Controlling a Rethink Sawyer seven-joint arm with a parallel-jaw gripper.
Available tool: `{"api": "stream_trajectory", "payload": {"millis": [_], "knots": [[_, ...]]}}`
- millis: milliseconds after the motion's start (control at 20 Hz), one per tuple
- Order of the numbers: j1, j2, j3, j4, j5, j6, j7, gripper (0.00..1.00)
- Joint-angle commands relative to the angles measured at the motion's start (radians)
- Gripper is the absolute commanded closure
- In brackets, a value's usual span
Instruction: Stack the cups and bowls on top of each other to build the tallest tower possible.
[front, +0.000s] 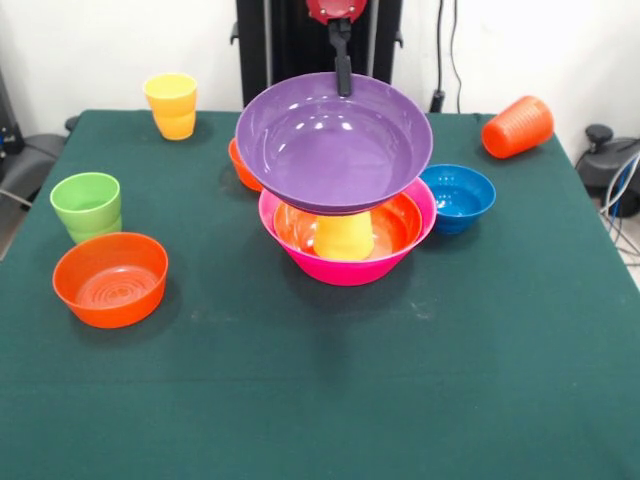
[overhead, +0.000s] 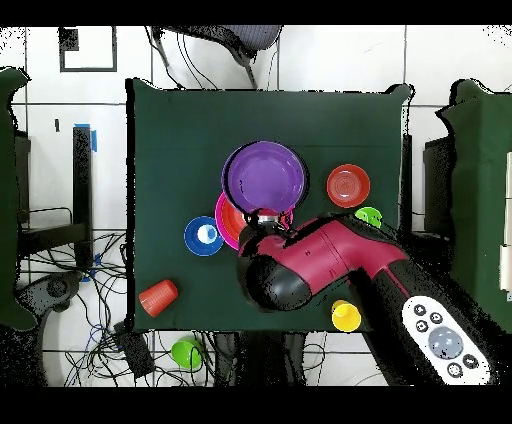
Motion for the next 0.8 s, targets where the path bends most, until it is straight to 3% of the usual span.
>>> {"api": "stream_trajectory", "payload": {"millis": [50, 800], "knots": [[0.029, 0.054, -0.027, 0.046, -0.127, -0.018, -0.026, 1.00], [0.043, 0.100, -0.053, 0.051, -0.190, -0.051, 0.029, 1.00]]}}
